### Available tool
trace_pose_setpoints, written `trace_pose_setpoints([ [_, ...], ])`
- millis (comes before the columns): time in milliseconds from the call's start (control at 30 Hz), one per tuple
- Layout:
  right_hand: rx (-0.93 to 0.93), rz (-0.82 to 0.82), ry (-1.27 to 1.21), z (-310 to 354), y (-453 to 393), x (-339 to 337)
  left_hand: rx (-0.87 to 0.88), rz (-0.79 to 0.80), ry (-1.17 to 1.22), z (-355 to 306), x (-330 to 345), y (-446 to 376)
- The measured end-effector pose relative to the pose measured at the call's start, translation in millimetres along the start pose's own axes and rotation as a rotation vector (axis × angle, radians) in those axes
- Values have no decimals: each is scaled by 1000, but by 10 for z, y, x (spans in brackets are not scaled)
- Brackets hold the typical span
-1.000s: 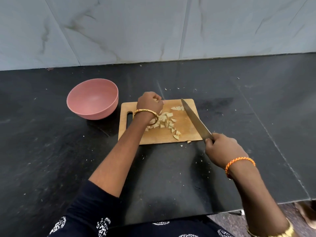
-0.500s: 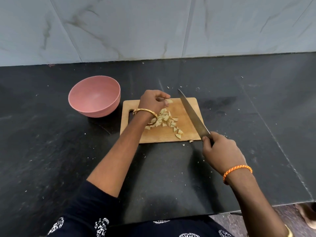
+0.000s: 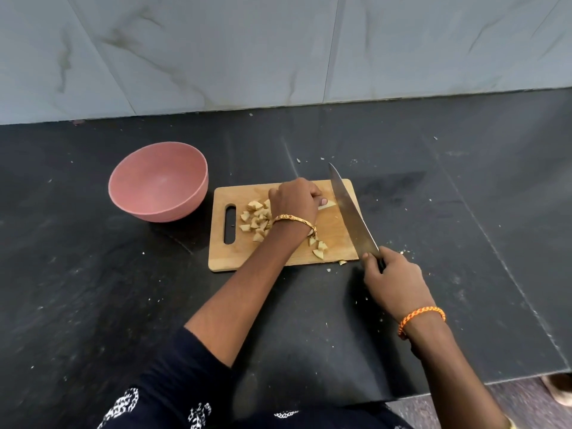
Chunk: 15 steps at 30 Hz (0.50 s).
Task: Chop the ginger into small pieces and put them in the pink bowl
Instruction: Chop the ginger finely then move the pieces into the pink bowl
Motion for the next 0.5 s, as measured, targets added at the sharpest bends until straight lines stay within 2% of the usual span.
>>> trace_pose_setpoints([
  [100, -32, -10, 23, 28, 4, 17, 22, 52, -78, 37, 29, 21],
  [233, -62, -19, 89, 108, -16, 49, 2, 59, -48, 59, 50, 12],
  [500, -32, 89, 284, 243, -59, 54, -10, -3, -92, 29, 46, 17],
])
Point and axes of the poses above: each hand's wrist, its own y-axis away from the middle knuckle, its own x-axis out of the palm, z = x × y, the point moved 2 cm from there along -y, towards the middle knuckle, and after that the axes turned 5 degrees about x, right-handed, at the moved point
